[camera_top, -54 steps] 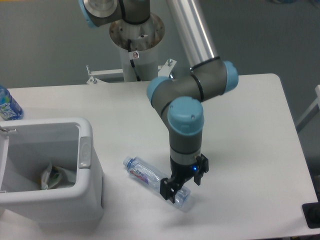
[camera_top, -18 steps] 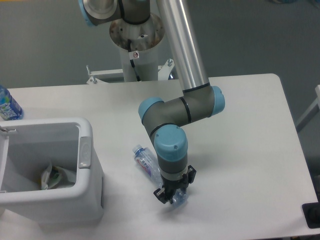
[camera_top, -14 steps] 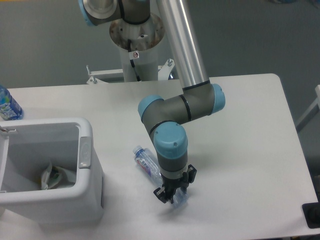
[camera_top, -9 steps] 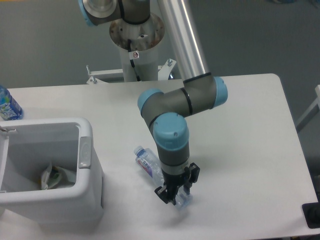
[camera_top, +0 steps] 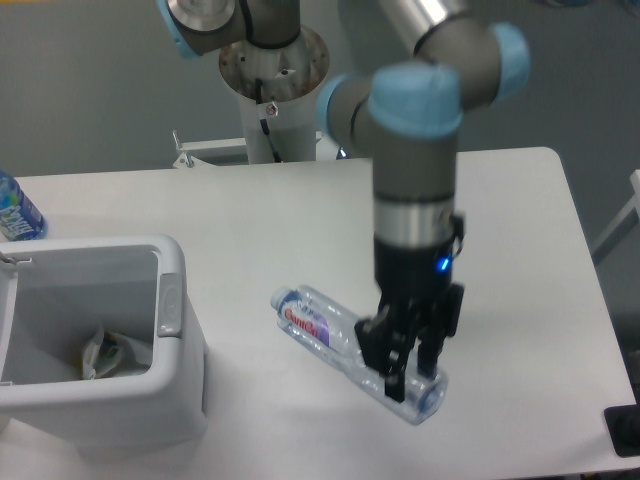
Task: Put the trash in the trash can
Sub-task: 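Lift the bottle, carry it over the bin, and open the gripper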
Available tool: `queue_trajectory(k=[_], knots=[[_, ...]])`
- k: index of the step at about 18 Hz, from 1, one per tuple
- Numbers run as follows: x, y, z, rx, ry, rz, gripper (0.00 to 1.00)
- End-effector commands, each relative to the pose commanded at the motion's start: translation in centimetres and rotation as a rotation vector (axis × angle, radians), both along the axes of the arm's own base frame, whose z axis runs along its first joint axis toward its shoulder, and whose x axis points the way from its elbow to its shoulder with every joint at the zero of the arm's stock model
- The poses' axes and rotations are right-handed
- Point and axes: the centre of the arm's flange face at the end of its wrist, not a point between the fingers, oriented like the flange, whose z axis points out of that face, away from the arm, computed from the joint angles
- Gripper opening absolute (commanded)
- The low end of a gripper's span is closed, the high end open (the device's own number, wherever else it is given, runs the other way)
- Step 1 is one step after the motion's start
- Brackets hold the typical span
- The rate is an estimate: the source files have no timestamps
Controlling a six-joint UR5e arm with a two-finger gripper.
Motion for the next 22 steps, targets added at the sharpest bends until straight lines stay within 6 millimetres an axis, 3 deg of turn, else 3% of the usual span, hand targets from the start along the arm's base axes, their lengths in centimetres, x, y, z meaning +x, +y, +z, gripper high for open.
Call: queue_trajectory(k=[3, 9, 17, 19, 20, 21, 22], knots=[[3.1, 1.9, 2.0, 0.023, 0.029, -0.052, 0.56], [11.1, 6.5, 1.9, 0.021, 0.028, -0.186, 0.56], [18.5, 11.2, -1.4, -0.022, 0.015, -0.338, 0.60], [19.1, 11.5, -1.9, -0.028, 0.012, -0.349, 0.68], [19.2, 11.6, -1.9, -0.028, 0.019, -0.358, 0.79], [19.5, 11.7, -2.1, -0.034, 0.036, -0.379, 0.99], [19.9, 11.8, -2.4, -0.041, 0.052, -0.402, 1.00]])
